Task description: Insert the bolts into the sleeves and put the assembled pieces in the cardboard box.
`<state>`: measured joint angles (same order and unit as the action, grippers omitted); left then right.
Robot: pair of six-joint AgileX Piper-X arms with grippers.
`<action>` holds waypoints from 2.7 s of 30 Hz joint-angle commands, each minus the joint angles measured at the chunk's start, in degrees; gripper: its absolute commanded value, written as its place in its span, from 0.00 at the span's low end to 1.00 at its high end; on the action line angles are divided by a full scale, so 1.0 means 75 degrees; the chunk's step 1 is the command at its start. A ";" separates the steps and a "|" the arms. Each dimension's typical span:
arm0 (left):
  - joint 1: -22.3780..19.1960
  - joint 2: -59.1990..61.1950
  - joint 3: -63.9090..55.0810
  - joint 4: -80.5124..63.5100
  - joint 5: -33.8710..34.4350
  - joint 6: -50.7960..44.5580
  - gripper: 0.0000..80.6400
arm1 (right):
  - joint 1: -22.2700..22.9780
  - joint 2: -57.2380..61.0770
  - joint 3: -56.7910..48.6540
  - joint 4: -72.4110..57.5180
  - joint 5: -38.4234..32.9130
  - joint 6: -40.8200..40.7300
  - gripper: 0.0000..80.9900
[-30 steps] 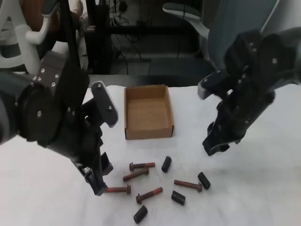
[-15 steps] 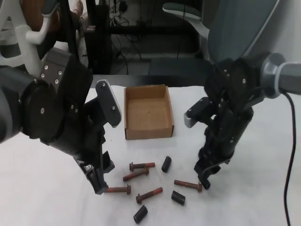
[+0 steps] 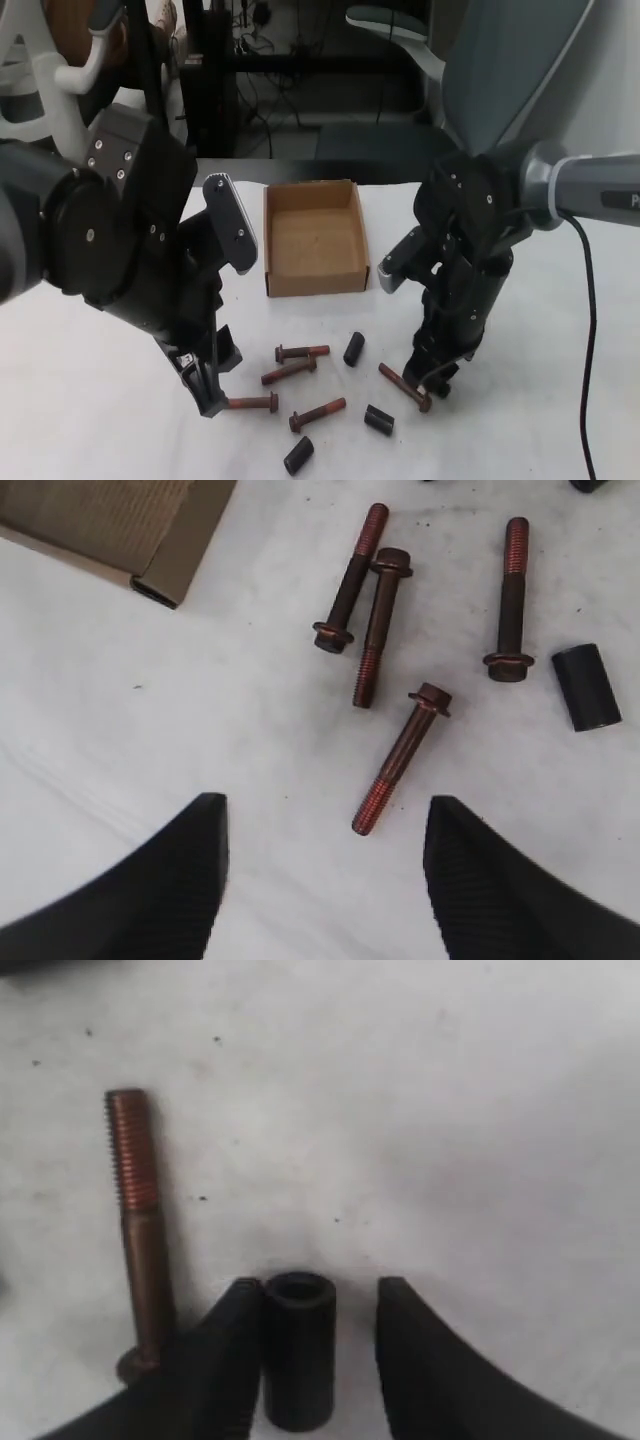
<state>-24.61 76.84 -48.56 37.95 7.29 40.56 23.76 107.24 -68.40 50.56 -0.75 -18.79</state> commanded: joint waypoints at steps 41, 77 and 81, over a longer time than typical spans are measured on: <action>-0.1161 0.1773 -0.0097 -0.1293 -0.1179 0.2370 0.57 | -0.0171 -0.3996 -0.0238 0.1266 -0.0461 0.0765 0.01; -0.1154 0.3184 -0.0141 -0.0897 -0.0554 0.2300 0.10 | -0.0171 -0.4134 -0.0238 0.1210 -0.0801 0.0907 0.01; -0.1176 0.3184 -0.0141 -0.0649 -0.0631 0.1739 0.02 | -0.0171 -0.4134 -0.0238 0.1210 -0.0801 0.0907 0.01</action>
<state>-33.24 98.00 -50.29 32.74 2.27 55.61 22.67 76.92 -69.69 60.03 -5.88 -12.41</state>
